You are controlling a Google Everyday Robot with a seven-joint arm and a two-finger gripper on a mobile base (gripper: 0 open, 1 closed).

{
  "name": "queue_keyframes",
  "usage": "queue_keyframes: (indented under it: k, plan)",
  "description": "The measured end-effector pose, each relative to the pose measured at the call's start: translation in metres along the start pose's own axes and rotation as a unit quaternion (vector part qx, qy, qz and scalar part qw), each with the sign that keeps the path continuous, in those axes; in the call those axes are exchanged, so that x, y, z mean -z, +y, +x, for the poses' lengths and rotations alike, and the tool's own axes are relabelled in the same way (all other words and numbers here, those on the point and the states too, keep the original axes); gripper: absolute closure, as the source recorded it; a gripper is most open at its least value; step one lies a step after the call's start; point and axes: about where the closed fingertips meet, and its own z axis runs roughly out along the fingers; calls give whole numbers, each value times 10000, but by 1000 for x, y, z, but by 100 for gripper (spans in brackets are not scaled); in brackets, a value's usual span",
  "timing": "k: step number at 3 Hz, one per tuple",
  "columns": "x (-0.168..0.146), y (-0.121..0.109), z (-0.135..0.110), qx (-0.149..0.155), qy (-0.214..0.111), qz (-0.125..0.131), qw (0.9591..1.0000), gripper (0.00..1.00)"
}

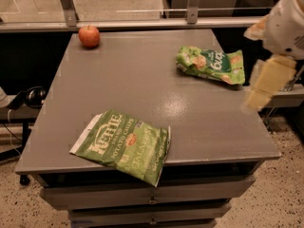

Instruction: Move apple near green rice chip bag

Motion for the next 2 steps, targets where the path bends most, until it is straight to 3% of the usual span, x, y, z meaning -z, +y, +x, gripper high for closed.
queue_keyframes:
  k: [1, 2]
  plan:
    - [-35, -25, -69, 188, -866, 160, 9959, 0]
    - [-69, -38, -145, 252, -1749, 174, 9841, 0]
